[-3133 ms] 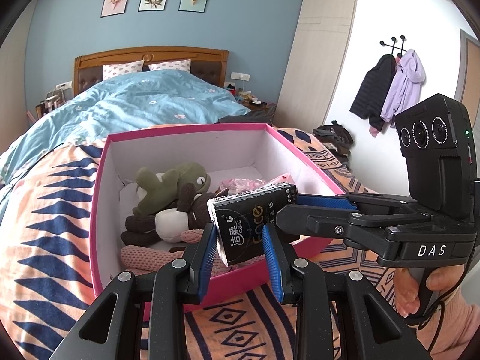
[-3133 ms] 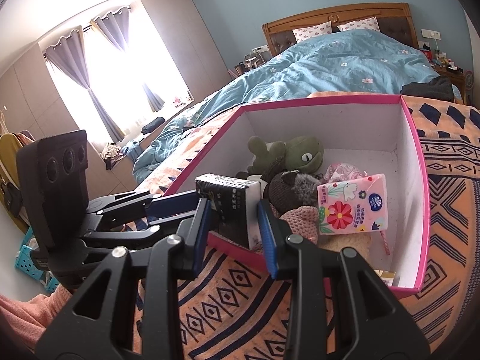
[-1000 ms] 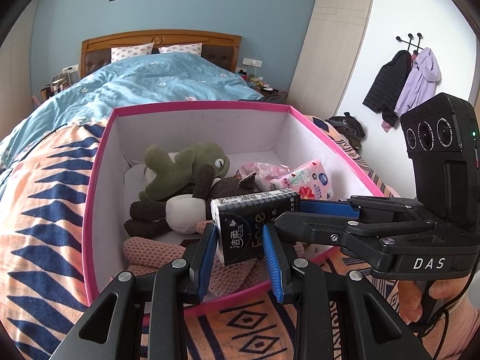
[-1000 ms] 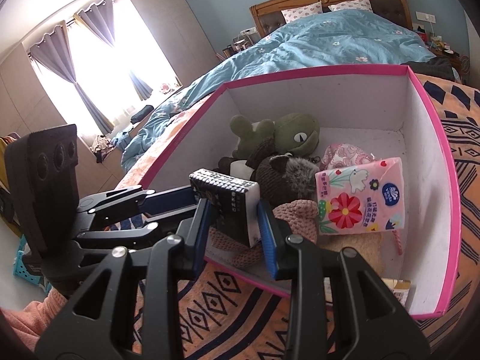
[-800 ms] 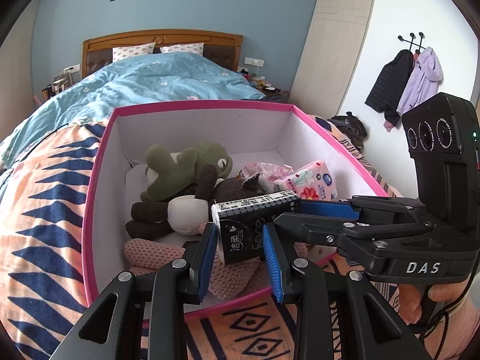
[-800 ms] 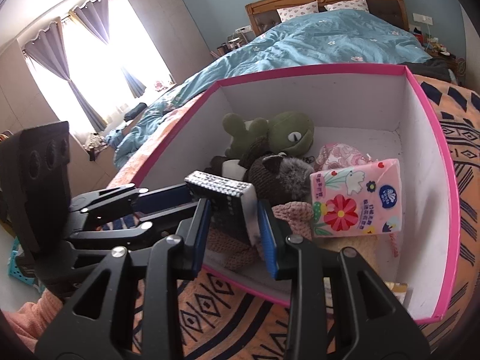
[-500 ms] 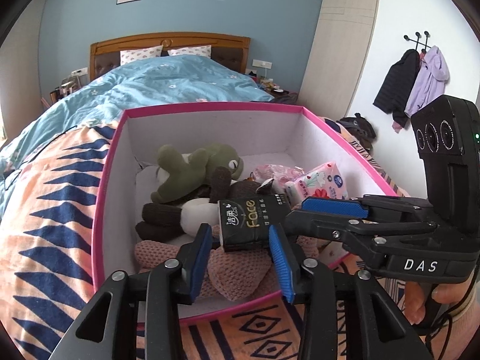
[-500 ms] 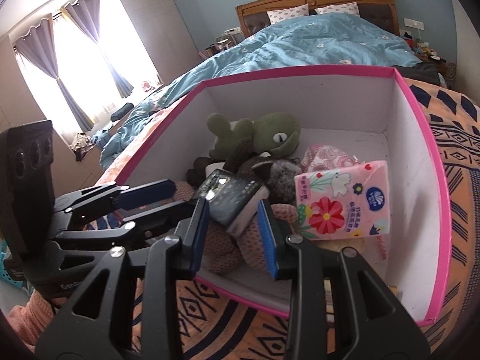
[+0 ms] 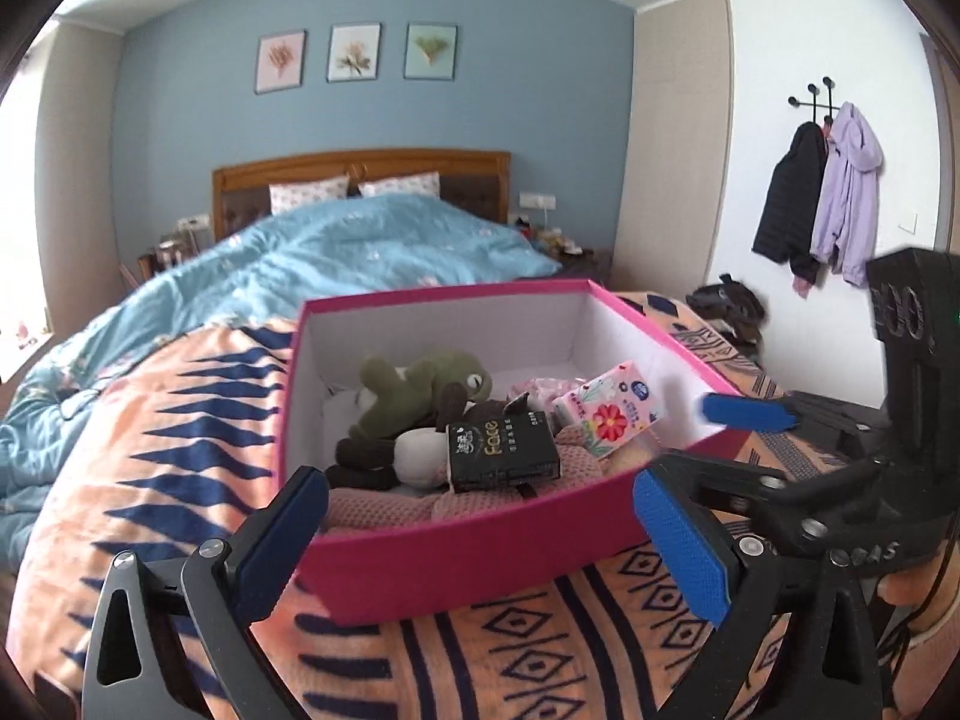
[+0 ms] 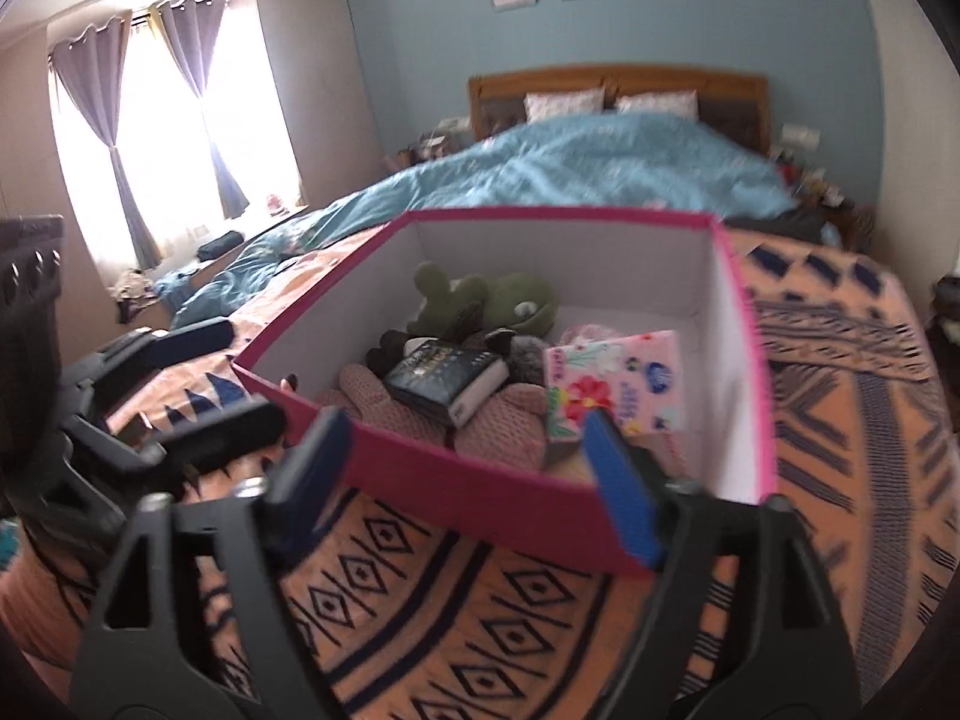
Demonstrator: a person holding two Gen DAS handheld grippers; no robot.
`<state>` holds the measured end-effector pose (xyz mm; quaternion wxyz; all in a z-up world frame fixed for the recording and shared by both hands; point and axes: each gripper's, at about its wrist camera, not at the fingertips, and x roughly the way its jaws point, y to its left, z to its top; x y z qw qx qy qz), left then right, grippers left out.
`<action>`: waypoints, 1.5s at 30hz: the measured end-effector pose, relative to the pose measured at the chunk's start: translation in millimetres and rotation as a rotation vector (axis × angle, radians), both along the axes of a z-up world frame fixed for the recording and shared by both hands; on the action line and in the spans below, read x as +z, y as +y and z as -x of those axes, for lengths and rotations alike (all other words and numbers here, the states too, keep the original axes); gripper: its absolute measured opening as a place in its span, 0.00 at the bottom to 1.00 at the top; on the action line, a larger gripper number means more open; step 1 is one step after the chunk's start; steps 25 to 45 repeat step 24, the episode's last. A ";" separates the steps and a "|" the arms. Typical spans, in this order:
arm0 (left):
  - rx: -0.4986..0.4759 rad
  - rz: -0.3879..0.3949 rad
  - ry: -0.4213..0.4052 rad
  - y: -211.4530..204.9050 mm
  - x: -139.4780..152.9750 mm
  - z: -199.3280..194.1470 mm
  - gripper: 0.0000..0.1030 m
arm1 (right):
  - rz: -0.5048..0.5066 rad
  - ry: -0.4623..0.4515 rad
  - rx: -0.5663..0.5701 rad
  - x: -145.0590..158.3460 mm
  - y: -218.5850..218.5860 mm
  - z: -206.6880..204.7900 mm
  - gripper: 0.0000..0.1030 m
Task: Organize objects
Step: 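Open both grippers and pull them back from the box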
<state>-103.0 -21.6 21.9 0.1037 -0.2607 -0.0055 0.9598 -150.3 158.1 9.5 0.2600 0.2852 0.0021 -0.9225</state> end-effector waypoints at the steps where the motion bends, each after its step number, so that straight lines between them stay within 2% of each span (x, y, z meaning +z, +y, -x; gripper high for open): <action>1: 0.013 0.006 0.002 -0.4 0.1 -5.5 1.00 | -0.006 0.026 -0.020 -0.3 2.7 -8.1 0.95; 5: 0.063 0.001 -0.016 -3.8 -9.4 -24.9 1.00 | -0.030 0.072 -0.076 -7.9 9.5 -35.1 0.99; 13: 0.115 -0.005 -0.080 -3.5 -32.5 -38.6 1.00 | -0.033 0.005 -0.120 -37.0 16.0 -50.8 0.99; 18: 0.132 0.026 -0.057 2.3 -33.3 -49.2 1.00 | -0.040 -0.015 -0.120 -47.2 15.7 -57.4 0.99; 45: 0.132 0.033 -0.054 9.9 -36.9 -55.6 1.00 | -0.035 -0.014 -0.120 -49.1 14.6 -61.7 0.99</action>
